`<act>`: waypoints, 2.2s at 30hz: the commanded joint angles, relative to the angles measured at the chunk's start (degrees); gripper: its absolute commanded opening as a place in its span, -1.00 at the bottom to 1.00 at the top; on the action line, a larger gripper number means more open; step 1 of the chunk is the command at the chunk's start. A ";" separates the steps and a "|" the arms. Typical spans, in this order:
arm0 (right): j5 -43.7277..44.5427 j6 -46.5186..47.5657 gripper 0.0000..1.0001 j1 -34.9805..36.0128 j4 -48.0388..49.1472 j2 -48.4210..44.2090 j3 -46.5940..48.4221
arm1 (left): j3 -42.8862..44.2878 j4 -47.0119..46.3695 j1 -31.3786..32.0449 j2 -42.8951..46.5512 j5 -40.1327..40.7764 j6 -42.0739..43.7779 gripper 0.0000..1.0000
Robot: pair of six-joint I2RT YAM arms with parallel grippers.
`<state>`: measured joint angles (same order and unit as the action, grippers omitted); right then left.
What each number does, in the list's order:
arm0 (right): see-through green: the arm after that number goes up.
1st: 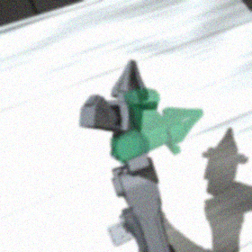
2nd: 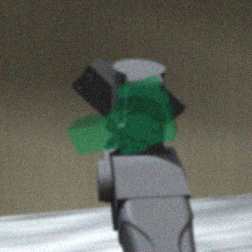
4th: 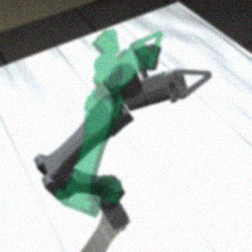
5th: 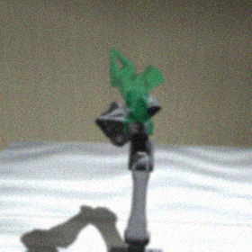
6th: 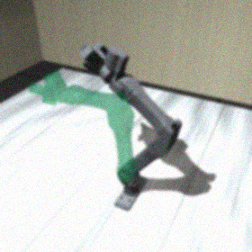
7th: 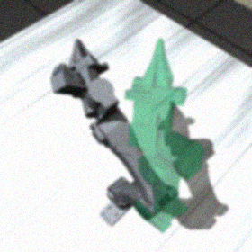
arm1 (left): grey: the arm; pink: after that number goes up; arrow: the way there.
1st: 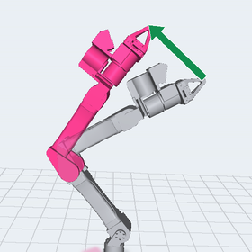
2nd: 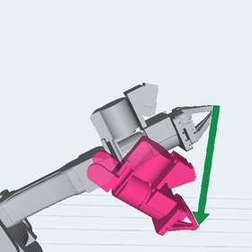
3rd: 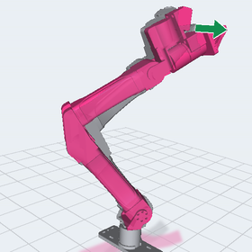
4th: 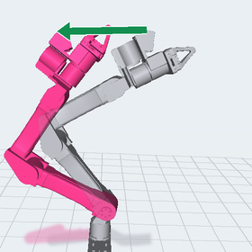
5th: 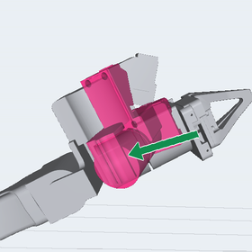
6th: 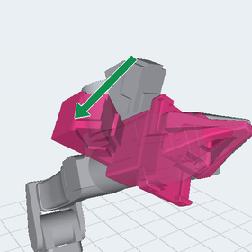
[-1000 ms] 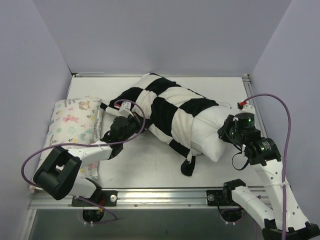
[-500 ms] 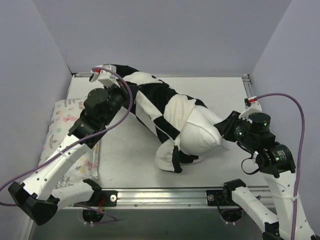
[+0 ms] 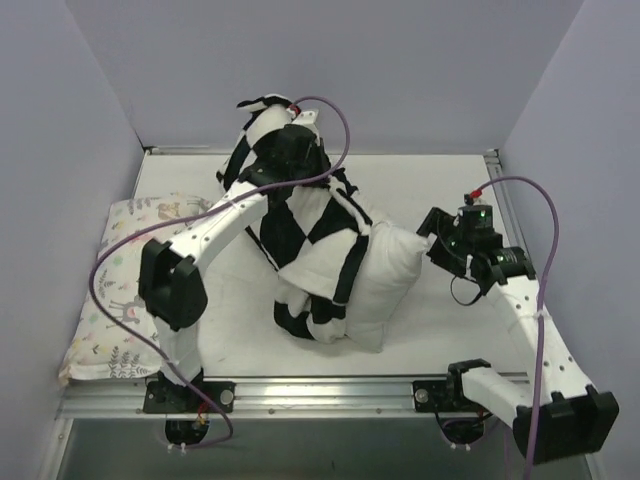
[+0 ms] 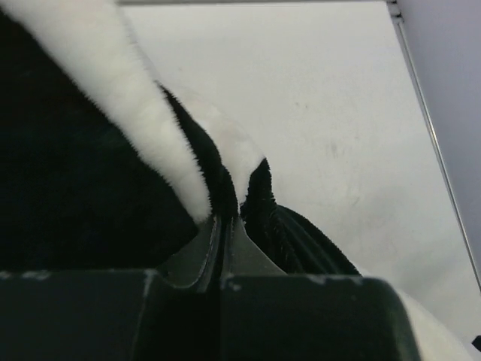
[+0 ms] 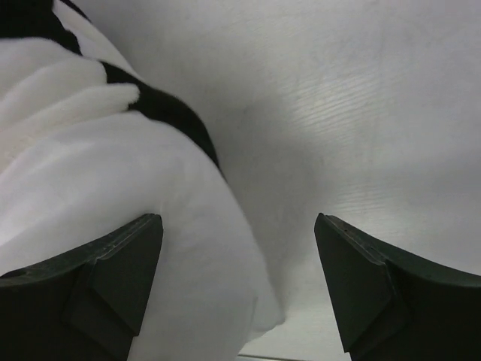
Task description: Remove the pillowcase from the pillow
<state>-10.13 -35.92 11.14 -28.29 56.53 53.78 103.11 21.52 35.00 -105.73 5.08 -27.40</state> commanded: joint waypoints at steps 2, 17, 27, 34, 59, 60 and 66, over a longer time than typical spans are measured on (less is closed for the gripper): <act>3.80 1.55 0.77 -3.92 3.78 1.73 5.35 | 2.71 -1.82 -0.99 -4.39 -8.23 -3.71 -1.00; 1.84 0.77 1.00 0.00 0.08 -9.85 6.62 | 9.12 -3.24 -1.87 -4.49 -10.53 -3.02 0.04; 16.10 -4.94 1.00 22.26 -2.29 -24.80 -7.63 | -0.69 1.16 -2.04 10.16 -10.97 2.70 0.64; 16.28 -8.90 1.00 29.64 -0.10 -25.86 -16.51 | -24.34 -0.86 1.98 24.68 -13.69 3.14 0.68; 35.60 -13.92 -1.00 38.87 20.84 -11.98 -26.63 | -44.15 -14.67 16.41 23.38 -5.98 -1.52 -0.91; 36.75 -13.39 -1.00 38.79 19.26 -11.80 -25.49 | -42.74 -12.49 15.46 22.68 -4.05 -1.69 -1.00; 46.41 -10.66 -1.00 37.91 3.01 -16.09 -17.66 | -36.06 -8.43 4.75 22.15 3.87 -5.11 -1.00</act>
<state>24.93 -48.80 49.89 -14.74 43.66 31.59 63.18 9.98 46.59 -83.77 -0.38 -30.81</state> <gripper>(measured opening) 0.088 0.031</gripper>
